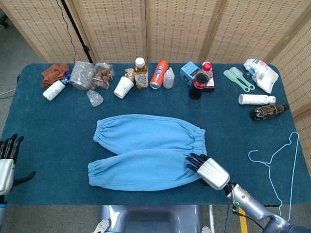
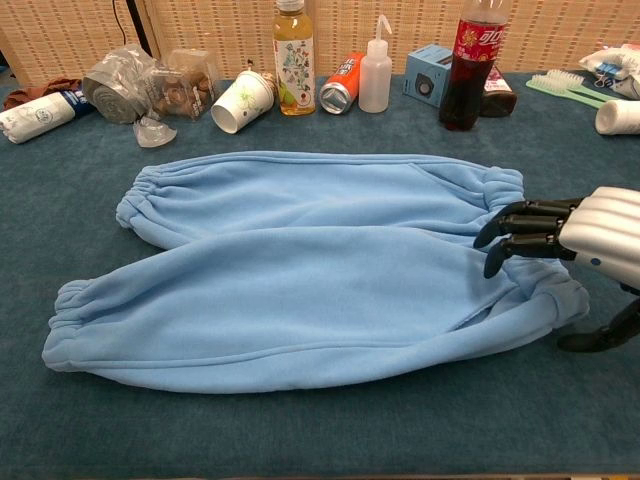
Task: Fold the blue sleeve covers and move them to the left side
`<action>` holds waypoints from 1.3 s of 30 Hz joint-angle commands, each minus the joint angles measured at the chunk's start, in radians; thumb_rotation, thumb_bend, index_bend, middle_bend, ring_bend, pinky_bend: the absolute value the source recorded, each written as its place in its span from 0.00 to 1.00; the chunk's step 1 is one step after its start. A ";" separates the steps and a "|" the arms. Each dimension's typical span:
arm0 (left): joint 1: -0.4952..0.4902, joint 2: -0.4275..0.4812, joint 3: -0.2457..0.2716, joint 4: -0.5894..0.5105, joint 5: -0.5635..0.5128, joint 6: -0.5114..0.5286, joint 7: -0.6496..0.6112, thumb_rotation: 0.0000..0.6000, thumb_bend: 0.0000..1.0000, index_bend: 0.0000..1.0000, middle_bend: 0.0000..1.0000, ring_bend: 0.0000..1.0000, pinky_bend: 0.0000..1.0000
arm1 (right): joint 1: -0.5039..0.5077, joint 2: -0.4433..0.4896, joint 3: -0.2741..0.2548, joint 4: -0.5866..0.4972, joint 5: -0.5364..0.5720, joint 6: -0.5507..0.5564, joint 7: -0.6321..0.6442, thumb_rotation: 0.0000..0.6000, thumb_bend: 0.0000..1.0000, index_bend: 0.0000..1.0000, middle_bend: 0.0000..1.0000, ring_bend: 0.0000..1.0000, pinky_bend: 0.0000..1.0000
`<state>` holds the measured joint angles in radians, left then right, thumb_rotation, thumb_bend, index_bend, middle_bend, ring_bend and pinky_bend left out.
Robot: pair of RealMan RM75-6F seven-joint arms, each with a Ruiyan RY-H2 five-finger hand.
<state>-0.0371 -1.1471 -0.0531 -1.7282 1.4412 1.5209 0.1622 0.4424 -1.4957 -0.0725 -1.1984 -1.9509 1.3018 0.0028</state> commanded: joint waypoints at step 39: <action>-0.222 -0.222 0.180 0.384 0.532 -0.055 -0.308 1.00 0.00 0.00 0.00 0.04 0.13 | 0.077 0.027 -0.041 -0.032 0.151 0.010 0.496 1.00 0.61 0.66 0.51 0.46 0.64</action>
<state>-0.2506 -1.3603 0.1199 -1.3486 1.9660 1.4748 -0.1444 0.5166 -1.4743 -0.1146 -1.2233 -1.8071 1.3199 0.4930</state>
